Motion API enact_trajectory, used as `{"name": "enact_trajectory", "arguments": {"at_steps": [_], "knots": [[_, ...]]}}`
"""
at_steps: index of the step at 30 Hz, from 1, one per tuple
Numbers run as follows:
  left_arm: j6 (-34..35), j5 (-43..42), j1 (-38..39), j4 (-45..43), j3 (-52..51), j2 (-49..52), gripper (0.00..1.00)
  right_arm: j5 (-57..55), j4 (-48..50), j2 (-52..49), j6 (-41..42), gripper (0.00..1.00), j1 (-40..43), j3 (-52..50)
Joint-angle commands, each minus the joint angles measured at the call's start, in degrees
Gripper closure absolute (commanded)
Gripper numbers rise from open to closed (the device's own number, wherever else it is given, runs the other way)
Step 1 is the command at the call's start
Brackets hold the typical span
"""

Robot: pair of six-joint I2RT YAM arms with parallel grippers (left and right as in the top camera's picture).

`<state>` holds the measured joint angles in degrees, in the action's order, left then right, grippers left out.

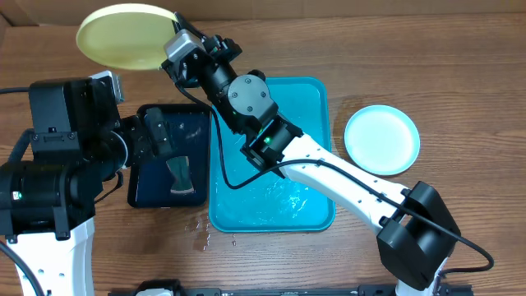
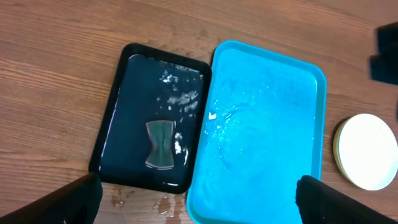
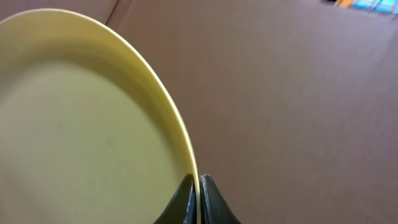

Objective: Clean dirty plates on tray and stack at the side
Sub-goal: 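Hold the yellow plate tilted up to drain it with the right gripper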

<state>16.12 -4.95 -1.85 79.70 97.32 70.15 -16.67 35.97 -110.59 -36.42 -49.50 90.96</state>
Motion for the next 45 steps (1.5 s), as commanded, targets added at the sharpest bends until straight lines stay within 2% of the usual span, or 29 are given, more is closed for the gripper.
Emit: {"name": "enact_trajectory", "arguments": {"at_steps": [1,16,23,28,45], "knots": [[-1.09,-0.81,0.31,-0.17,-0.42,-0.04,0.0,0.63,4.44,0.26,-2.93,0.96,-0.04,0.94],[-1.07,-0.81,0.31,-0.17,-0.42,-0.04,0.0,1.36,16.81,0.26,-11.17,0.96,-2.27,0.94],[-1.07,-0.81,0.31,-0.17,-0.42,-0.04,0.0,1.36,22.6,0.26,-21.09,0.96,-4.07,0.94],[-1.09,-0.81,0.31,-0.17,-0.42,-0.04,0.0,1.36,26.93,0.26,-21.09,0.96,-4.46,0.94],[-1.09,-0.81,0.31,-0.17,-0.42,-0.04,0.0,1.29,26.53,0.26,-21.05,0.96,-4.46,0.94]]}}
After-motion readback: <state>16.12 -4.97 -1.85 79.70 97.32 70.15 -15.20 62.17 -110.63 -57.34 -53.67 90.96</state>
